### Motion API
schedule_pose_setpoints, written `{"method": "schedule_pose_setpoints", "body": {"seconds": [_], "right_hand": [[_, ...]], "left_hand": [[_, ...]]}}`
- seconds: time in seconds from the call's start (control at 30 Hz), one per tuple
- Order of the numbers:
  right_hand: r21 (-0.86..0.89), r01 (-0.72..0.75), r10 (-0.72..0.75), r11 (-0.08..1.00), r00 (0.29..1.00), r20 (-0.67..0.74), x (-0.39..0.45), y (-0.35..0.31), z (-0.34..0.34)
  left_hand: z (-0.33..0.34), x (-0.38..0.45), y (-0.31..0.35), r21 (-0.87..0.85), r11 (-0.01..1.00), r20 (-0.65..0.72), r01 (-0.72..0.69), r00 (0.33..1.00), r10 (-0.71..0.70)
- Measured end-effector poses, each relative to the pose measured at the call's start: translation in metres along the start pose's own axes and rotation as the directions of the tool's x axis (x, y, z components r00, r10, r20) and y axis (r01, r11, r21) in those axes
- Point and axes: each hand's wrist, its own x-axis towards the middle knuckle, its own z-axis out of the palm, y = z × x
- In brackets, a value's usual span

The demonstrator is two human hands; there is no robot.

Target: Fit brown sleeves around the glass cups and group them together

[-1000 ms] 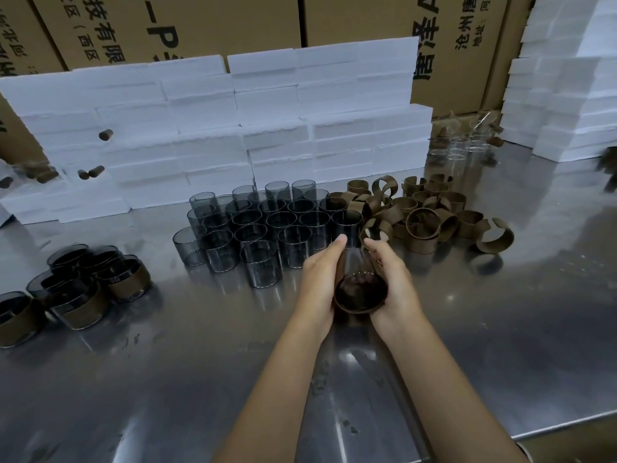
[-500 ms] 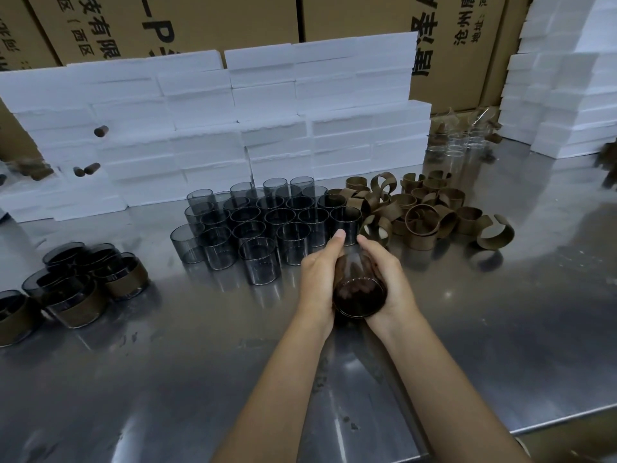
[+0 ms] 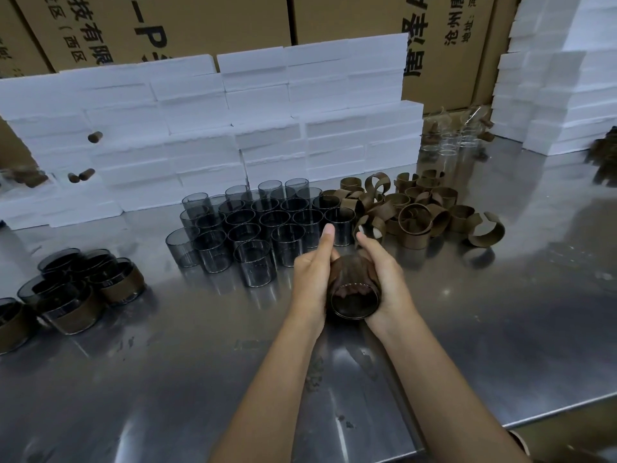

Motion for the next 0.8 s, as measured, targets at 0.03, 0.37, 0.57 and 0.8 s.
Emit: {"method": "schedule_pose_setpoints", "body": {"seconds": [0.03, 0.37, 0.57, 0.8], "right_hand": [[-0.027, 0.031, -0.031, 0.999, 0.999, -0.035, 0.001, -0.001, -0.001], [-0.209, 0.301, -0.345, 0.930, 0.913, -0.218, 0.010, -0.005, -0.013], [-0.164, 0.136, -0.131, 0.977, 0.991, 0.040, 0.002, 0.000, -0.003], [-0.179, 0.126, -0.098, 0.976, 0.982, 0.159, 0.001, 0.007, -0.003]], "left_hand": [[-0.001, 0.000, 0.000, 0.035, 0.999, 0.032, -0.028, 0.999, 0.026], [-0.002, -0.007, 0.002, 0.046, 0.997, 0.264, 0.065, 0.962, -0.075], [-0.011, -0.001, 0.008, -0.505, 0.822, 0.340, 0.264, 0.936, -0.092], [-0.018, 0.000, 0.008, -0.585, 0.765, 0.338, 0.269, 0.938, -0.072]]}}
